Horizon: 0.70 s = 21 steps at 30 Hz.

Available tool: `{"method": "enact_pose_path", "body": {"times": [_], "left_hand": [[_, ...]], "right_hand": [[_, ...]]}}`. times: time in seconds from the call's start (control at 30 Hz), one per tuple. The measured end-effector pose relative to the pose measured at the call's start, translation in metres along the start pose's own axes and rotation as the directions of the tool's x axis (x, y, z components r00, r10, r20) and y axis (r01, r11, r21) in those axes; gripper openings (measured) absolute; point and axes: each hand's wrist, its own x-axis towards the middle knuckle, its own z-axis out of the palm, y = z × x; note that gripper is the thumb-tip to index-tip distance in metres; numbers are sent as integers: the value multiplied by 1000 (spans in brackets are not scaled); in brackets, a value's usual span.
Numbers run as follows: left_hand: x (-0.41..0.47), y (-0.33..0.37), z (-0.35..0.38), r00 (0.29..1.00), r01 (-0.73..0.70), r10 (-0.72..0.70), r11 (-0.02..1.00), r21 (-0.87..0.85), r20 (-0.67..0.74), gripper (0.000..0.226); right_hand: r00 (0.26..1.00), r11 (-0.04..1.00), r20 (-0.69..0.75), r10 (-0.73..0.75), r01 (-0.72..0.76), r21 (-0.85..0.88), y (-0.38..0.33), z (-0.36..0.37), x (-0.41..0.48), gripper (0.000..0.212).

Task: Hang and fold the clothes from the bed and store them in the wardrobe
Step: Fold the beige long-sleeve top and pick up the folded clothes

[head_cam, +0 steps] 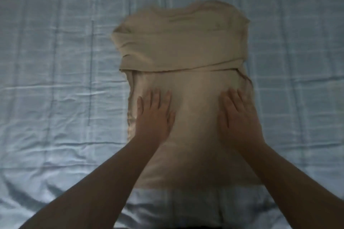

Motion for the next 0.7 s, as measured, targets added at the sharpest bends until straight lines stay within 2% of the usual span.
{"method": "enact_pose_path", "body": {"times": [0.13,0.2,0.33,0.4,0.47,0.5,0.57,0.63,0.7], "left_hand": [[-86,-21,16,1000,-5,5,1000,-17,11,64],[-129,-29,23,999,43,-43,992,-115,2,66],[-189,-37,33,958,257,-285,884,-390,-16,68],[-199,-41,37,908,368,-417,764,-530,30,65],[-198,-48,37,818,507,-551,553,-661,167,52],[-196,-52,36,776,569,-581,475,-672,246,45],[-192,-62,35,741,620,-578,394,-678,342,33],[-190,-73,33,741,603,-543,282,-746,394,26],[-193,-81,29,741,561,-481,59,-825,469,18]], "right_hand": [[988,988,36,151,-151,9,-7,9,-91,53],[965,961,23,262,-263,87,-7,8,-127,53],[782,736,78,619,-612,289,1,-2,-171,52],[693,628,86,716,-693,353,3,-8,-177,51],[612,528,133,779,-756,387,7,-11,-174,46],[582,486,185,792,-784,386,13,-12,-170,40],[518,383,309,798,-831,404,22,-15,-162,32],[469,264,404,786,-844,467,30,-21,-157,24],[423,50,512,748,-805,591,32,-29,-158,9]]}}
